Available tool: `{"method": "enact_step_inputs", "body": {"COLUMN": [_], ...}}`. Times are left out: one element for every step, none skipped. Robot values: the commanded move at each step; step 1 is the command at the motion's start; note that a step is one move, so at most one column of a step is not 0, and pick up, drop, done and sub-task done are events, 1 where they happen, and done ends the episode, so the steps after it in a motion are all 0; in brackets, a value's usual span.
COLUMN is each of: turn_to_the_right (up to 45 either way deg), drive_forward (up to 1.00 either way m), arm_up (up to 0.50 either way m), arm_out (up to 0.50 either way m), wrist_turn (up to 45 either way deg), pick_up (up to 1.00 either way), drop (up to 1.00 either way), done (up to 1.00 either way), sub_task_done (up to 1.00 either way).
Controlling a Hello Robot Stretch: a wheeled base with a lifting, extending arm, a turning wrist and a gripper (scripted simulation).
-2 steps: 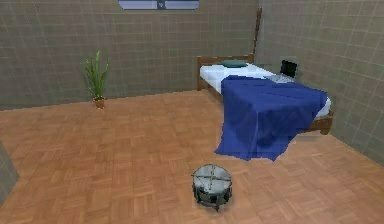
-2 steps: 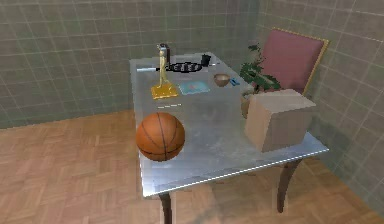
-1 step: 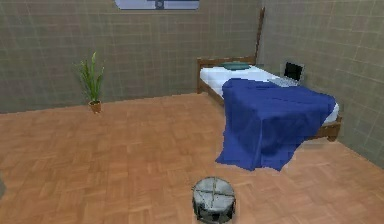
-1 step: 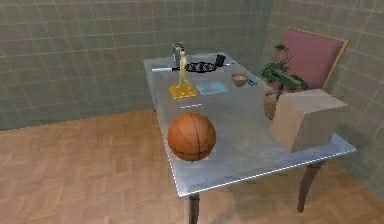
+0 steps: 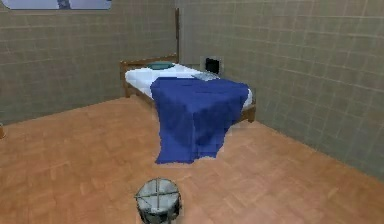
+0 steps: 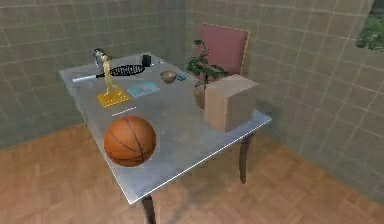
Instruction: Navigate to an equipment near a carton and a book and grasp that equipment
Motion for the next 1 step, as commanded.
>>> {"method": "enact_step_inputs", "body": {"turn_to_the_right": [0.0], "drive_forward": [0.4], "arm_up": [0.0], "arm_out": [0.0], "wrist_turn": [0.0], "pick_up": [0.0], "drop": [0.0], "done": [0.0], "sub_task_done": [0.0]}}
